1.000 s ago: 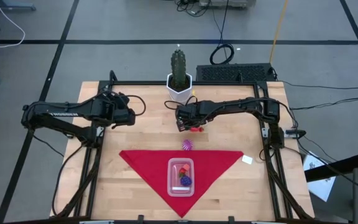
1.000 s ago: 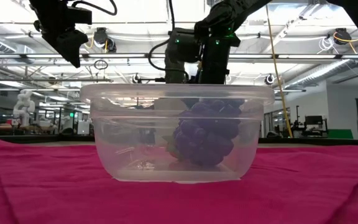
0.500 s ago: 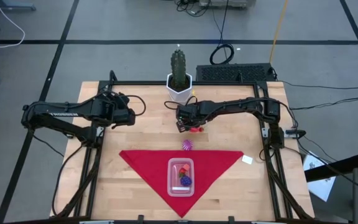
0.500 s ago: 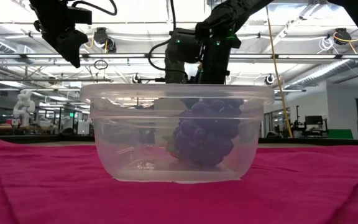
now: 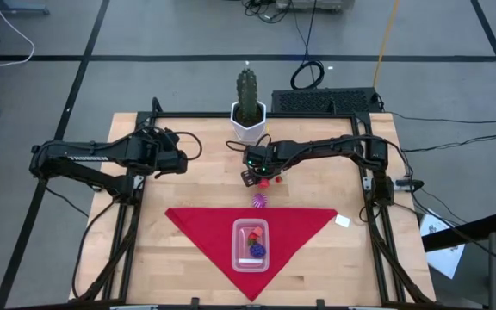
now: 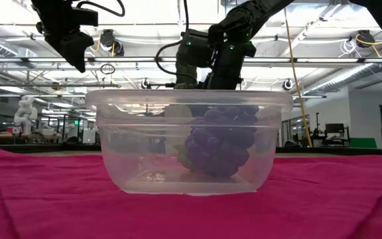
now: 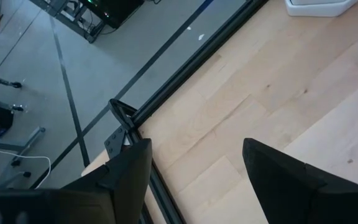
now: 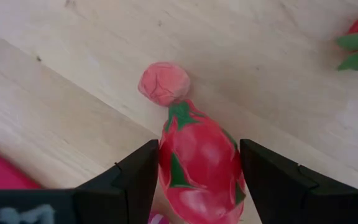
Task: Pick and placing Produce into tupperware
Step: Put the dragon fruit into the transparent bin
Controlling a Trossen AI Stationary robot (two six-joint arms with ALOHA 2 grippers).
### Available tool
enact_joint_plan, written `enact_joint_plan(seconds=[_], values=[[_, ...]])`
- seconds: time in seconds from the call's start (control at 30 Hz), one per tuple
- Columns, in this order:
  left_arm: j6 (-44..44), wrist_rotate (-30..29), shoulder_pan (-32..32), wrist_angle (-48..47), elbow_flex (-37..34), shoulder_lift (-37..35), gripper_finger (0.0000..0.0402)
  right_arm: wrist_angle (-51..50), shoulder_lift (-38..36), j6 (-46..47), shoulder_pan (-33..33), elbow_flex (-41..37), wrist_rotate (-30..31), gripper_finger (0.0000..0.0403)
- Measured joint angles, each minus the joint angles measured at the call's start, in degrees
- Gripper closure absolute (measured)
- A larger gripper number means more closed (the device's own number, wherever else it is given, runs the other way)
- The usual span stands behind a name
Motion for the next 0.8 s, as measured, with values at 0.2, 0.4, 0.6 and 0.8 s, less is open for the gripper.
enact_joint_plan(seconds=[0.2,0.4,0.6,0.8], values=[[0.02,1.48,0.01,-0.02,0.0,0.0,0.0144,0.0,0.02,-0.92,0.0,0.0,0.04,0.0193],[0.02,1.48,0.01,-0.02,-0.01,0.0,0.0144,-0.01,0.04,-1.72,0.0,0.0,0.15,0.0193],[0.02,1.48,0.01,-0.02,-0.02,0.0,0.0144,-0.02,0.04,-2.78,0.0,0.0,0.19,0.0193],[0.04,1.45,-0.01,-0.02,-0.02,0.0,0.0144,-0.09,0.04,-2.81,0.0,0.0,0.3,0.0193]])
